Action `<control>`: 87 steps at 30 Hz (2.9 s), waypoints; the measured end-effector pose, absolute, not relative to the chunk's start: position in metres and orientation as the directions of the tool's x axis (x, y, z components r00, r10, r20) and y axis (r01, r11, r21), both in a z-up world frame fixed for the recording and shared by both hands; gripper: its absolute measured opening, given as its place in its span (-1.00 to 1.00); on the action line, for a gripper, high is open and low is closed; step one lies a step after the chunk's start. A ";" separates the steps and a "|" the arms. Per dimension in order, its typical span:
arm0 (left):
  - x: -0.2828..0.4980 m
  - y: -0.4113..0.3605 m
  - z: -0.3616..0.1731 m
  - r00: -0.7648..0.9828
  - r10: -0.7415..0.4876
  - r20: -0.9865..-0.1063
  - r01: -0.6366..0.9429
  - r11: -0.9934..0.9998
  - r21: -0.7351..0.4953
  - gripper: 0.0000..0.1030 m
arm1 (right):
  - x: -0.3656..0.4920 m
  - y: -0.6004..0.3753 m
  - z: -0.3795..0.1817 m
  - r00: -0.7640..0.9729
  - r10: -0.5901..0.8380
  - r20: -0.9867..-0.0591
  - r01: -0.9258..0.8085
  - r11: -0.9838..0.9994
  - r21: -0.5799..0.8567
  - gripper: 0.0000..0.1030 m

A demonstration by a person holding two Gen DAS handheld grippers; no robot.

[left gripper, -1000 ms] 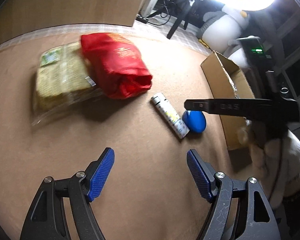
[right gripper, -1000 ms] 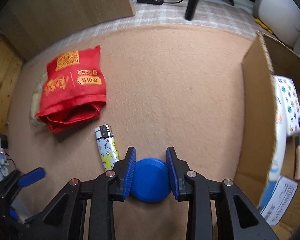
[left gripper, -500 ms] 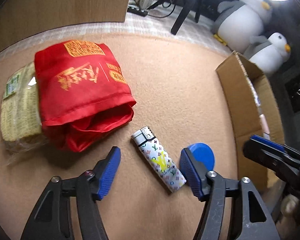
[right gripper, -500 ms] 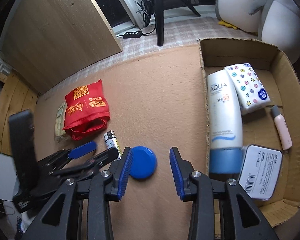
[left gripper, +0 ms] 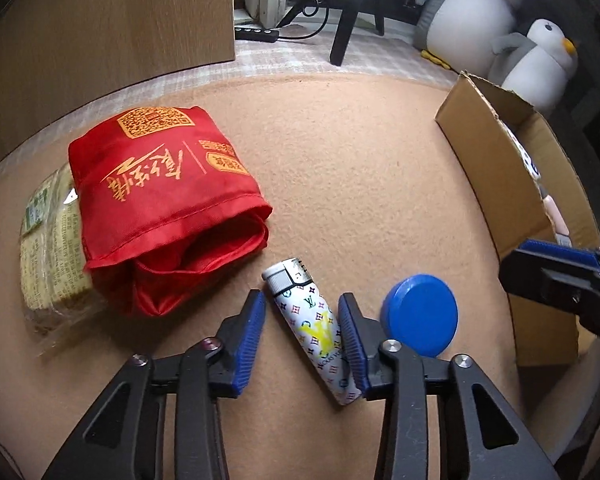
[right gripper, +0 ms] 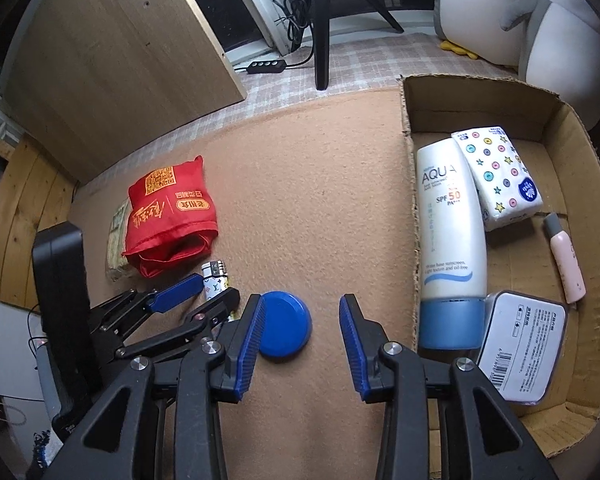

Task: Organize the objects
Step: 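Grasp the patterned lighter with the left tool while the right tool grasps the blue lid, then carry the lighter and blue lid into the box and release both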

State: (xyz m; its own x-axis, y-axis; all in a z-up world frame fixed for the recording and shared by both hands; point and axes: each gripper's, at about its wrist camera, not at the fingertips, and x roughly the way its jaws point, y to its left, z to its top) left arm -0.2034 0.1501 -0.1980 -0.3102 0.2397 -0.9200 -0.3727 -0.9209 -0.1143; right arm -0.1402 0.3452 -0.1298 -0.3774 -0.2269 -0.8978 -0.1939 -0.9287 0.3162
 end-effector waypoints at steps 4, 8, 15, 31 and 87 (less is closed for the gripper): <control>-0.197 0.143 -0.199 -0.314 0.243 -0.918 -0.390 -0.914 -0.109 -0.38 | -0.143 0.336 -0.134 -0.361 -0.233 -0.903 -0.175 -0.934 0.311 -0.32; -0.191 0.132 -0.199 -0.309 0.257 -0.916 -0.393 -0.911 -0.122 -0.48 | -0.147 0.326 -0.144 -0.336 -0.228 -0.914 -0.164 -0.941 0.295 -0.28; -0.185 0.113 -0.199 -0.293 0.290 -0.911 -0.373 -0.912 -0.171 -0.52 | -0.155 0.309 -0.166 -0.281 -0.196 -0.940 -0.130 -0.962 0.239 -0.19; -0.180 0.095 -0.200 -0.276 0.333 -0.902 -0.343 -0.910 -0.231 -0.53 | -0.158 0.274 -0.180 -0.244 -0.068 -0.967 0.006 -0.998 0.069 0.06; -0.165 0.232 -0.107 -0.269 0.566 -0.779 -0.489 -0.777 -0.396 -0.54 | -0.059 0.422 -0.093 -0.500 -0.033 -0.866 -0.200 -0.968 0.152 -0.10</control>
